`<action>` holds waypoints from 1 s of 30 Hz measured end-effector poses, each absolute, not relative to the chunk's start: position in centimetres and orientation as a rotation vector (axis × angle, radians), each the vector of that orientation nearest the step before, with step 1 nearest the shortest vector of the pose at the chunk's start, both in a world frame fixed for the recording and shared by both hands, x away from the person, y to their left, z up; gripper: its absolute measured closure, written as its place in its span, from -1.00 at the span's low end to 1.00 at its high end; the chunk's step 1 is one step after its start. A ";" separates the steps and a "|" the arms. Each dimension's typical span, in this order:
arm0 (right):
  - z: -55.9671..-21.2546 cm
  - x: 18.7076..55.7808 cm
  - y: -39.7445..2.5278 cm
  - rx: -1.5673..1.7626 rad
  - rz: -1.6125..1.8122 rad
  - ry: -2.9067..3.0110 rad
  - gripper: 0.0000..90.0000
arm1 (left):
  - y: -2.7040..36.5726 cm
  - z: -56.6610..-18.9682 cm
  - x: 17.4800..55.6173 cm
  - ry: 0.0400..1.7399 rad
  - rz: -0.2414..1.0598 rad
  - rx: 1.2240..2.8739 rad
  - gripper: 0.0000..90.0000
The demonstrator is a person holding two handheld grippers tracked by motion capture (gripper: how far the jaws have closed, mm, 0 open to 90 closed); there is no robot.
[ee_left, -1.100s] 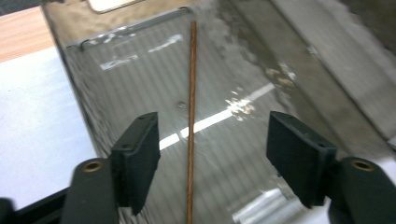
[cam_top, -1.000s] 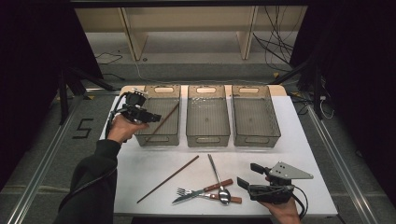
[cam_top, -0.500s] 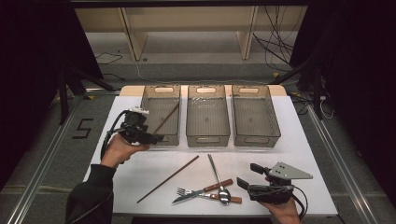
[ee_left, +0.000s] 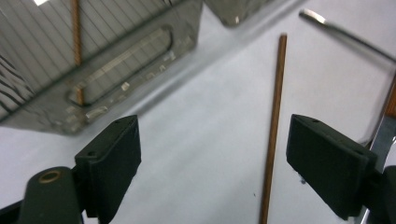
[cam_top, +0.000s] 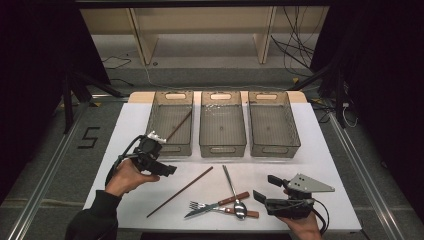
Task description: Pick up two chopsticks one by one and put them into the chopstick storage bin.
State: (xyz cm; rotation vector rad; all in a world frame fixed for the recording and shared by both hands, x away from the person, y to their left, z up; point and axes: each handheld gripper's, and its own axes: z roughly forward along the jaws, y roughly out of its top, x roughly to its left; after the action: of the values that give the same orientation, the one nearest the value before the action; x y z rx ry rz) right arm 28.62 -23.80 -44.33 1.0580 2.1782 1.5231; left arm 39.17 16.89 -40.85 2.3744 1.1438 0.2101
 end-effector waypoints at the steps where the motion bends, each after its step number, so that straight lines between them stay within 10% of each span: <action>1: -44.3 28.6 -23.8 1.056 1.523 2.179 -0.44 | 16.7 -41.1 39.0 1.145 0.200 2.380 -0.61; 30: -44.4 28.6 -23.8 1.053 1.518 2.182 -0.44 | 13.4 -45.4 37.0 1.061 0.008 2.647 0.28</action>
State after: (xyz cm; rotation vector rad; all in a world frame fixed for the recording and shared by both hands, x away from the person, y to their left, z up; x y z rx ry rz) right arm 28.63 -23.80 -44.37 1.0534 2.1815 1.5179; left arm 36.96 13.44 -45.38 2.6473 1.0614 0.0081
